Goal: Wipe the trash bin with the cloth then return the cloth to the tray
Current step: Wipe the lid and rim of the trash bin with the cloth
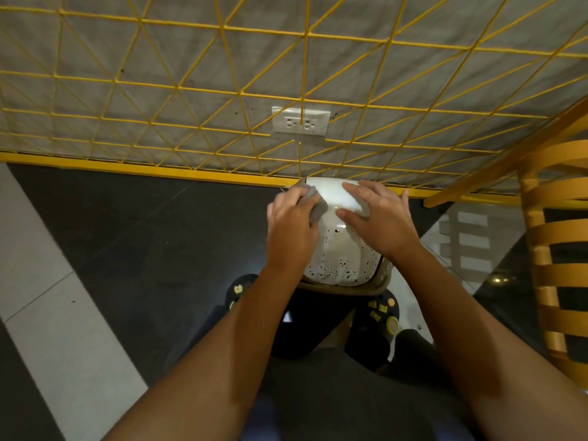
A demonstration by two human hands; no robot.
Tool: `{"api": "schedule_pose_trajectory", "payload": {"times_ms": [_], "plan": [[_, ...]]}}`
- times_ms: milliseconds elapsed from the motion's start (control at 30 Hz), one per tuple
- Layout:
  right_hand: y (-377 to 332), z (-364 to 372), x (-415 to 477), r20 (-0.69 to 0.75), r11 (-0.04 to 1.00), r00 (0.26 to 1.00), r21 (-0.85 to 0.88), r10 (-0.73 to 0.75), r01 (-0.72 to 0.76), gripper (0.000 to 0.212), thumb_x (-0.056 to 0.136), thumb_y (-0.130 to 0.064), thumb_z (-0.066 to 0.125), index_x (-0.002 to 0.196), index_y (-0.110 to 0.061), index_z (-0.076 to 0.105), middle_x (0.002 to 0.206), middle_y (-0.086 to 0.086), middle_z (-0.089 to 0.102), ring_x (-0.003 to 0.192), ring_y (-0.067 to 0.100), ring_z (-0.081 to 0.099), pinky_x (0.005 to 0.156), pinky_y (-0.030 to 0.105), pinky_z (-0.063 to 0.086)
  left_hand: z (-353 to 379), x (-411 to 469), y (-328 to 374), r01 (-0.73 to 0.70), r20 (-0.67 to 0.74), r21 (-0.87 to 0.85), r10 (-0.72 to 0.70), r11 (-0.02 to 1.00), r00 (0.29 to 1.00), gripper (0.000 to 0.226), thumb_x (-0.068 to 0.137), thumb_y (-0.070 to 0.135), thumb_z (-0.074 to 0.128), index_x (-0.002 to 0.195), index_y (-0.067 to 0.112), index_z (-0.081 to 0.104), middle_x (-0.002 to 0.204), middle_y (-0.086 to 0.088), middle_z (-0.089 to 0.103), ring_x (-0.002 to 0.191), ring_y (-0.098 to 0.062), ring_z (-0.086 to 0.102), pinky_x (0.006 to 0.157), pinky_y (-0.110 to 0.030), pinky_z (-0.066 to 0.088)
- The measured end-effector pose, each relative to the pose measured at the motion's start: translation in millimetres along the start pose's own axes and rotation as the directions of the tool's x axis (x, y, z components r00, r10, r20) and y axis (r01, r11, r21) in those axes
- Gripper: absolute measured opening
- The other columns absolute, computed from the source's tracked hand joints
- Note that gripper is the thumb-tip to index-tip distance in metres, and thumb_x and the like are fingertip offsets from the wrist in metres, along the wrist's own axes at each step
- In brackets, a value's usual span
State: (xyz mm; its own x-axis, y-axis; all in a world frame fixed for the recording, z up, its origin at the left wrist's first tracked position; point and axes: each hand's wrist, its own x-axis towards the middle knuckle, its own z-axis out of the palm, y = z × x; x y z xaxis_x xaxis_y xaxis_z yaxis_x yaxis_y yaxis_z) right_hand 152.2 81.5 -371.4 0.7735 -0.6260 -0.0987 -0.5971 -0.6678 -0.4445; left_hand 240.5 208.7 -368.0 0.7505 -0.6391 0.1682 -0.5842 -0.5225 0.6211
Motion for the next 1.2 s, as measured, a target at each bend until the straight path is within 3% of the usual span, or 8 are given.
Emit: {"api": "schedule_pose_trajectory", "payload": {"times_ms": [167, 267, 467, 567, 733, 933, 1100, 1200], "plan": [[0, -2, 2, 0.009, 1.0, 1.0, 0.021, 0.012, -0.012, 0.051, 0.084, -0.043, 0.06, 0.132, -0.03, 0.047, 0.14, 0.0, 0.044, 0.133, 0.018, 0.032, 0.113, 0.05, -0.005, 9, -53, -6, -0.145, 0.097, 0.008, 0.144, 0.989, 0.985, 0.033, 0.063, -0.009, 0.071, 0.095, -0.001, 0.07, 0.093, -0.02, 0.067, 0.085, -0.033, 0.061, 0.073, -0.046, 0.055], [1, 1, 1, 0.004, 1.0, 1.0, 0.018, 0.004, -0.004, 0.051, 0.084, -0.043, 0.059, 0.132, -0.03, 0.047, 0.14, 0.001, 0.043, 0.134, 0.018, 0.032, 0.113, 0.051, -0.003, 12, -56, -8, -0.116, 0.123, 0.043, 0.11, 0.992, 0.986, 0.038, 0.059, -0.009, 0.073, 0.096, 0.001, 0.07, 0.095, -0.019, 0.067, 0.087, -0.035, 0.063, 0.078, -0.044, 0.054], [0, 0, 2, 0.021, 1.0, 1.0, 0.021, 0.013, -0.013, 0.052, 0.084, -0.044, 0.059, 0.132, -0.031, 0.046, 0.141, -0.001, 0.043, 0.134, 0.018, 0.031, 0.113, 0.051, -0.003, 4, -16, 1, 0.05, -0.027, 0.003, -0.05, 0.999, 0.998, 0.025, 0.077, 0.008, 0.069, 0.103, 0.008, 0.069, 0.099, -0.009, 0.066, 0.087, -0.03, 0.058, 0.079, -0.032, 0.036], [-1, -2, 3, 0.028, 0.999, 0.999, 0.027, 0.021, -0.021, 0.052, 0.084, -0.045, 0.059, 0.132, -0.031, 0.047, 0.141, -0.001, 0.043, 0.134, 0.017, 0.031, 0.113, 0.05, -0.005, 7, -31, 4, -0.001, 0.009, 0.006, 0.001, 1.0, 1.0, 0.028, 0.072, 0.0, 0.072, 0.099, 0.003, 0.07, 0.098, -0.013, 0.067, 0.085, -0.032, 0.06, 0.079, -0.028, 0.038], [1, 0, 2, 0.018, 1.0, 1.0, 0.008, 0.01, -0.01, 0.052, 0.084, -0.045, 0.058, 0.132, -0.031, 0.047, 0.142, -0.001, 0.043, 0.134, 0.017, 0.031, 0.113, 0.05, -0.003, 11, -58, -1, -0.122, 0.014, -0.024, 0.123, 0.992, 0.992, 0.038, 0.057, -0.011, 0.076, 0.094, -0.002, 0.07, 0.091, -0.016, 0.067, 0.085, -0.021, 0.053, 0.07, -0.034, 0.045], [1, 0, 1, 0.017, 1.0, 1.0, 0.008, 0.009, -0.009, 0.051, 0.084, -0.046, 0.058, 0.132, -0.031, 0.047, 0.141, -0.001, 0.043, 0.134, 0.017, 0.032, 0.113, 0.05, -0.004, -2, -14, 4, 0.042, -0.016, 0.007, -0.042, 0.999, 0.999, 0.023, 0.077, 0.007, 0.065, 0.099, 0.005, 0.07, 0.094, -0.011, 0.066, 0.08, -0.033, 0.057, 0.076, -0.04, 0.046], [0, -3, 3, 0.035, 1.0, 0.999, 0.006, 0.02, -0.02, 0.052, 0.084, -0.047, 0.058, 0.132, -0.032, 0.047, 0.141, -0.002, 0.043, 0.133, 0.016, 0.032, 0.113, 0.049, -0.005, 3, -44, -3, -0.169, 0.144, 0.047, 0.161, 0.984, 0.976, 0.028, 0.069, -0.003, 0.072, 0.096, 0.001, 0.071, 0.092, -0.013, 0.068, 0.08, -0.032, 0.063, 0.071, -0.038, 0.052], [-1, -2, 1, 0.021, 0.998, 0.999, 0.048, 0.038, -0.039, 0.051, 0.083, -0.045, 0.06, 0.131, -0.032, 0.048, 0.141, -0.003, 0.043, 0.134, 0.016, 0.031, 0.113, 0.052, -0.005, 7, -65, 3, -0.258, 0.256, -0.009, 0.252, 0.966, 0.933, 0.019, 0.072, 0.006, 0.068, 0.09, 0.001, 0.072, 0.086, -0.012, 0.066, 0.08, -0.029, 0.063, 0.069, -0.035, 0.051]]}}
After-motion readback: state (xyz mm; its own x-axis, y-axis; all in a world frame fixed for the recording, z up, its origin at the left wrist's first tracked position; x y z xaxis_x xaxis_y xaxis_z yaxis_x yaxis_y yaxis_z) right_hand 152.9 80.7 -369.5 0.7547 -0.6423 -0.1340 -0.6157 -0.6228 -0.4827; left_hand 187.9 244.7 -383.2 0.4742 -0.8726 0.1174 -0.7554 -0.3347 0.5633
